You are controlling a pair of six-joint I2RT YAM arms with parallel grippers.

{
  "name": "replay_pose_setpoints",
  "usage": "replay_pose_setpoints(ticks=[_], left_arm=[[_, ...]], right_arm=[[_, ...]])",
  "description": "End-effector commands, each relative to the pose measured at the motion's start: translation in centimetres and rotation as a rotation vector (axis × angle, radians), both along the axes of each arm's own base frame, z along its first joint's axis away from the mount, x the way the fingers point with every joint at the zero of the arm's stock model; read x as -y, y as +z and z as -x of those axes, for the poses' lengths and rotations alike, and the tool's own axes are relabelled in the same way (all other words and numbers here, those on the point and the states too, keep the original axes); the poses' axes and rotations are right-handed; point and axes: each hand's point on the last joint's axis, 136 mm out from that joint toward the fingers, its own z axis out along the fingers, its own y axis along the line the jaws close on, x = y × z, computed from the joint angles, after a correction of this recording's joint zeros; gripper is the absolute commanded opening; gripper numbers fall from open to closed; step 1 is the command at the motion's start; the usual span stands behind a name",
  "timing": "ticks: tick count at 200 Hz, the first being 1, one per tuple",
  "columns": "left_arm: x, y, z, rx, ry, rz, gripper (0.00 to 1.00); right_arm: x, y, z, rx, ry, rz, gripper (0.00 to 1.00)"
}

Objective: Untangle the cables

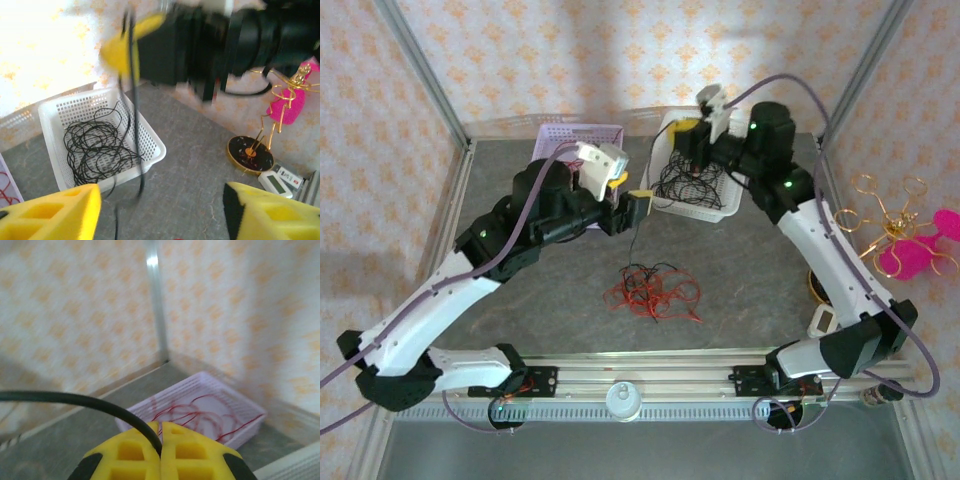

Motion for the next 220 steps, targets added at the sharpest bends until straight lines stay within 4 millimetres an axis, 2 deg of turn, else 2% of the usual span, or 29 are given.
replay_pose_setpoints(ticks=[1, 21, 36, 42, 55, 70, 84, 103, 124, 144, 177, 196, 220], left_arm=[[-1.3, 2.3, 0.8, 0.073, 0.025, 0.117, 0.7], [-1.9, 0.9, 1.1, 0.046, 0.037, 0.124, 0.71], [-2.1, -0.3, 1.4, 0.021, 0.04, 0.13, 0.71], [-2.2, -0.7, 1.6, 0.011, 0.041, 0.136, 0.7], [-2.4, -1.6, 1.8, -0.008, 0.043, 0.147, 0.7], [-2.7, -2.6, 1.9, -0.028, 0.054, 0.161, 0.7], [-2.9, -3.0, 2.2, -0.037, 0.058, 0.176, 0.7], [-3.0, -3.4, 2.4, -0.041, 0.056, 0.198, 0.7], [-2.6, -4.4, 2.2, -0.06, 0.048, 0.186, 0.7], [-2.2, -4.9, 1.9, -0.071, 0.044, 0.175, 0.7], [-1.7, -5.6, 1.7, -0.086, 0.036, 0.181, 0.7], [-1.6, -5.9, 1.7, -0.092, 0.039, 0.182, 0.69], [-1.5, -6.5, 1.7, -0.101, 0.037, 0.187, 0.69]], right_arm=[[3.6, 2.9, -3.0, -0.045, -0.198, -0.08, 0.0], [5.9, 4.8, -5.6, -0.042, -0.326, -0.1, 0.0], [8.2, 7.7, -7.4, -0.004, -0.448, -0.143, 0.0], [9.0, 7.9, -8.4, -0.01, -0.494, -0.157, 0.0], [10.7, 10.3, -9.4, 0.016, -0.546, -0.215, 0.0], [11.9, 12.0, -10.7, 0.038, -0.577, -0.257, 0.0], [12.5, 12.6, -11.8, 0.056, -0.594, -0.273, 0.0], [12.7, 12.3, -13.5, 0.058, -0.609, -0.277, 0.0], [12.6, 10.4, -15.7, 0.023, -0.63, -0.274, 0.0], [12.5, 7.4, -17.7, -0.039, -0.659, -0.245, 0.0], [12.5, 0.9, -20.2, -0.165, -0.699, -0.169, 0.0], [12.6, -2.4, -21.0, -0.229, -0.721, -0.153, 0.0], [11.8, -7.1, -21.9, -0.318, -0.697, -0.15, 0.0]])
